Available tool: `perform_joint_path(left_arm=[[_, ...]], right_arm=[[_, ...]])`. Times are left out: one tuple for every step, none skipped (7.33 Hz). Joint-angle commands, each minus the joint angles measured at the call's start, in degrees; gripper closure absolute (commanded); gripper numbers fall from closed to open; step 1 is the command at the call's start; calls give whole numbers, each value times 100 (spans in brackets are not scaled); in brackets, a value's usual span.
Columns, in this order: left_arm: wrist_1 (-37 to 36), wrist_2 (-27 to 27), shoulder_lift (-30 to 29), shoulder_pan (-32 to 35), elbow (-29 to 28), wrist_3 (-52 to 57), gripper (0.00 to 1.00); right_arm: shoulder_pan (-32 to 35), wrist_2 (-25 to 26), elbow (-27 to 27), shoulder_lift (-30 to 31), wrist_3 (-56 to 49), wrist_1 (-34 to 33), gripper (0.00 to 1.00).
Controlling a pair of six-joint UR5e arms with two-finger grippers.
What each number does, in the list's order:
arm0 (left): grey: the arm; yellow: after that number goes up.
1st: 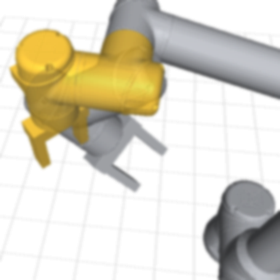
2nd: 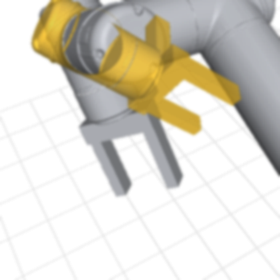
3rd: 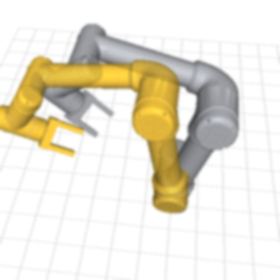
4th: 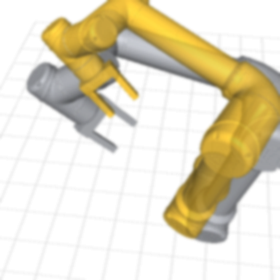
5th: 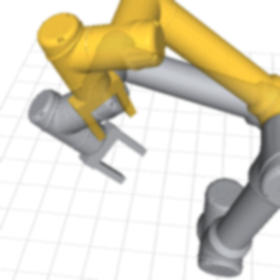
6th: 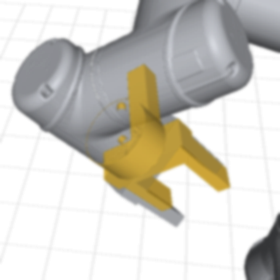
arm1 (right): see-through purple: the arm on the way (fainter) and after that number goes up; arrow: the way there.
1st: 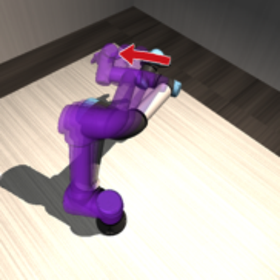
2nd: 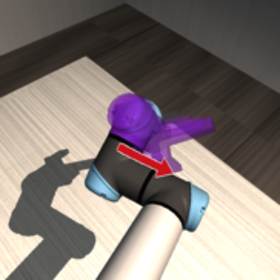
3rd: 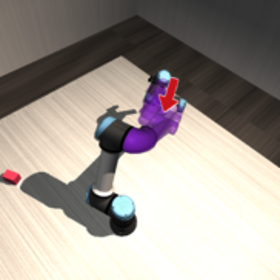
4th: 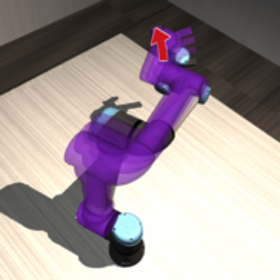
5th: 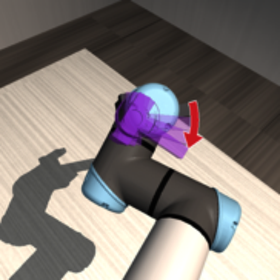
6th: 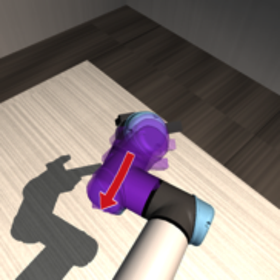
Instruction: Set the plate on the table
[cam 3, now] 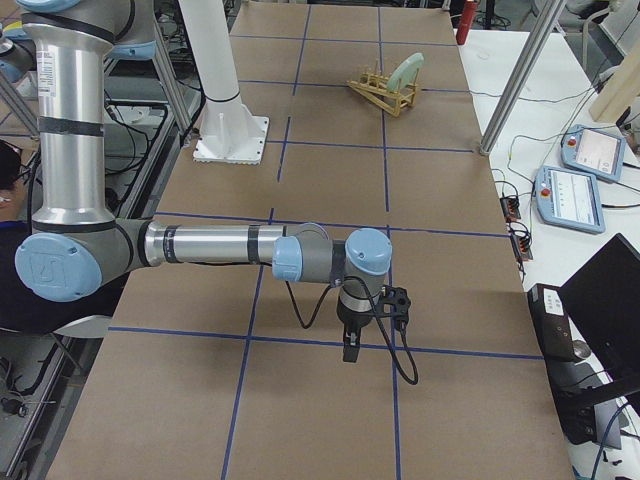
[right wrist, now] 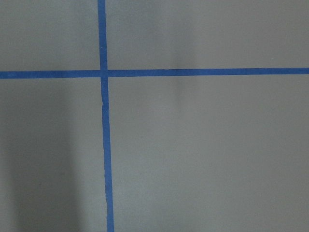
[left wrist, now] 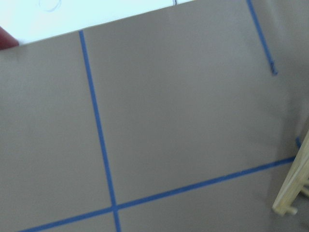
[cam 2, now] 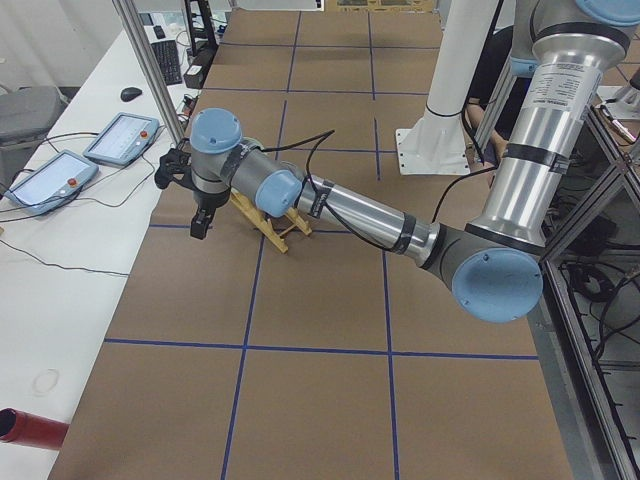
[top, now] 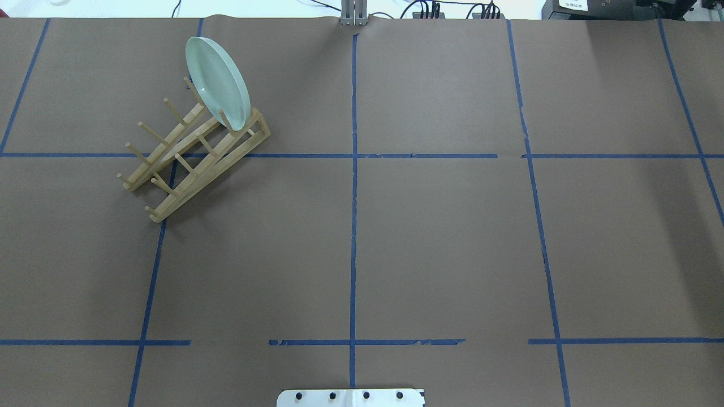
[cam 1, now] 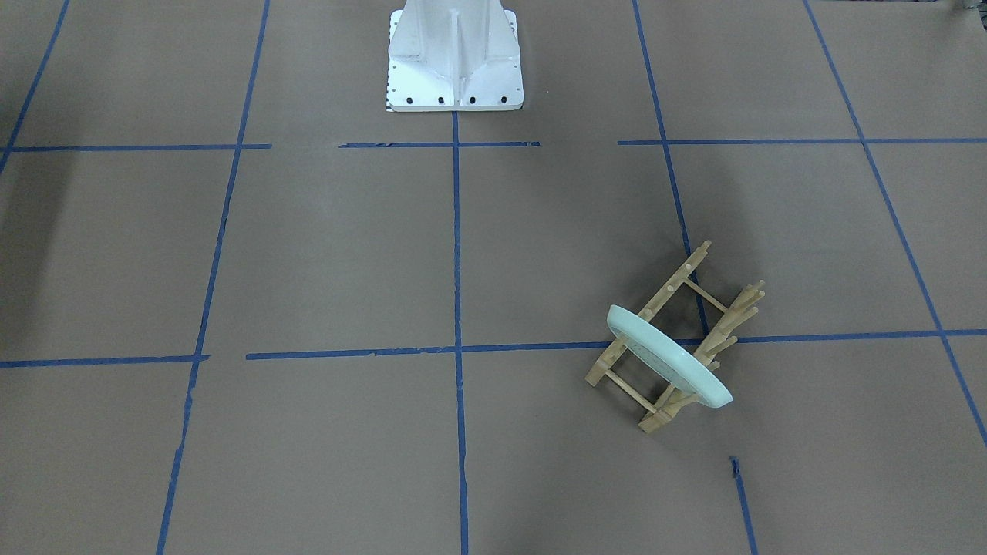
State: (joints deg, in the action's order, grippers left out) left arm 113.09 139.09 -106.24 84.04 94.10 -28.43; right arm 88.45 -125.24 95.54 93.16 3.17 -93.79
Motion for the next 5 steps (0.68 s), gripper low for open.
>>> perform_joint_path(left_arm=[[2488,-65,-72,-754,-688,-2849,0],[3159,-362,-211,-1053,-892,-4253,0],[3679,-1087,-396,-1665,-903,-5851,0],[3920,-1747,-537,-2089,-894,-6902,0],[3922,-1893,-669,-2224,-885,-7470,0]], right_arm=[[-3,0,0,0,9,-8,0],[-3,0,0,0,9,1,0],[-3,0,0,0,9,-8,0],[-3,0,0,0,9,1,0],[5,0,0,0,9,1,0]])
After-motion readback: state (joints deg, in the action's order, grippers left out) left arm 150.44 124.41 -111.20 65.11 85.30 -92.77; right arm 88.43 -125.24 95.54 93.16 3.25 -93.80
